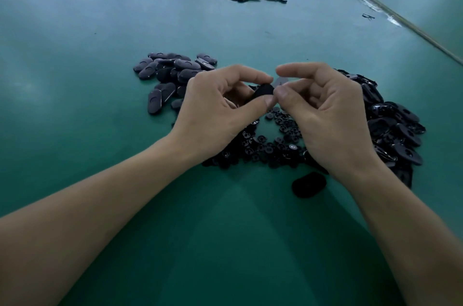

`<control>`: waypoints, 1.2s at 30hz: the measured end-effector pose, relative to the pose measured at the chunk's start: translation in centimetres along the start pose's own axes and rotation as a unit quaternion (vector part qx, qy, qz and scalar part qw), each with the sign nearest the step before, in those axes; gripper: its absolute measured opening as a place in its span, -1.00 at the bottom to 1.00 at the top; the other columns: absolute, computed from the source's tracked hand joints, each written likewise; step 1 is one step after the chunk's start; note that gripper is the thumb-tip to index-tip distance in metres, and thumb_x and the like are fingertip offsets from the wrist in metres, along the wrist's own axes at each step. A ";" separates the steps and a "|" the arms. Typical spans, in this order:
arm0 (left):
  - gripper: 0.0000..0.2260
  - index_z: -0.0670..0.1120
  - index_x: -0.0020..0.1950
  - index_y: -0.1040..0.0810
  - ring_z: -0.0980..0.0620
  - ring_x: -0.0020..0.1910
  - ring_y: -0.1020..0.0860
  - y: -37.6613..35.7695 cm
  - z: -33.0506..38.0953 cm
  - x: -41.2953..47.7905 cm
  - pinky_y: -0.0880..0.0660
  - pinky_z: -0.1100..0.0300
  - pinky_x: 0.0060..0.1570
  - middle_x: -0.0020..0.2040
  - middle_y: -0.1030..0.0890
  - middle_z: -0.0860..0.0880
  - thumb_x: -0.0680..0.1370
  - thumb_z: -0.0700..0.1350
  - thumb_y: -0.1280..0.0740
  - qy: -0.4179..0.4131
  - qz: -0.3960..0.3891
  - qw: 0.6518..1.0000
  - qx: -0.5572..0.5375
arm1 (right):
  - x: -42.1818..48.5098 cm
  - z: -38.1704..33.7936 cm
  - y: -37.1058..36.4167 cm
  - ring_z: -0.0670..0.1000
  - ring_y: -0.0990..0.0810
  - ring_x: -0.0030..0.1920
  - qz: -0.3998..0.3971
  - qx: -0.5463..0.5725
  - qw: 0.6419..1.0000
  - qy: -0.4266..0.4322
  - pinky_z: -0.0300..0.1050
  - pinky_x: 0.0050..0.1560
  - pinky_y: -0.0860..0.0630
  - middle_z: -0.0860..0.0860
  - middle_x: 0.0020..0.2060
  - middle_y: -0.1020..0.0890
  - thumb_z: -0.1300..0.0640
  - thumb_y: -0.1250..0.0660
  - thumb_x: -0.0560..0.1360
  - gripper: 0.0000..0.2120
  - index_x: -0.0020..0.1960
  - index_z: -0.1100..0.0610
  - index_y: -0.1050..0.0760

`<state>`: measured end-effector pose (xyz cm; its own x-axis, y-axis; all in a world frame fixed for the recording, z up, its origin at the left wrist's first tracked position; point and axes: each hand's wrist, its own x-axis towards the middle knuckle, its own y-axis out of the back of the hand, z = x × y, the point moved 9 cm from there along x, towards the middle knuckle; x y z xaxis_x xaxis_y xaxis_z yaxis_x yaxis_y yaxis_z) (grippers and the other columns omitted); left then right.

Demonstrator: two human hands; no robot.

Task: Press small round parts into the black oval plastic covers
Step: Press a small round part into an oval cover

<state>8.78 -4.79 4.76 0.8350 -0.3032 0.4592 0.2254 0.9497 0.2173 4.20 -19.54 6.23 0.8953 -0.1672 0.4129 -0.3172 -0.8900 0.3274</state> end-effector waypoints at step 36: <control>-0.89 -0.01 -0.03 -0.67 -0.04 -0.18 -0.72 2.1 -2.3 0.5 -0.65 0.00 -0.03 -0.19 -0.72 -0.01 0.47 -0.17 -0.46 0.060 0.111 0.991 -0.050 | -0.5 -1.2 -0.8 -0.15 -0.60 -0.13 0.016 -0.207 0.976 0.063 -0.48 -0.06 -0.43 -0.11 -0.13 -0.68 0.21 -0.35 0.58 -0.85 0.08 0.08 -0.66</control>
<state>10.80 -2.73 3.49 0.9218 -0.0797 0.3795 0.0730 0.9968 0.0321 3.58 -18.24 6.77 0.8458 -0.1161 0.5207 -0.4667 -0.6339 0.6168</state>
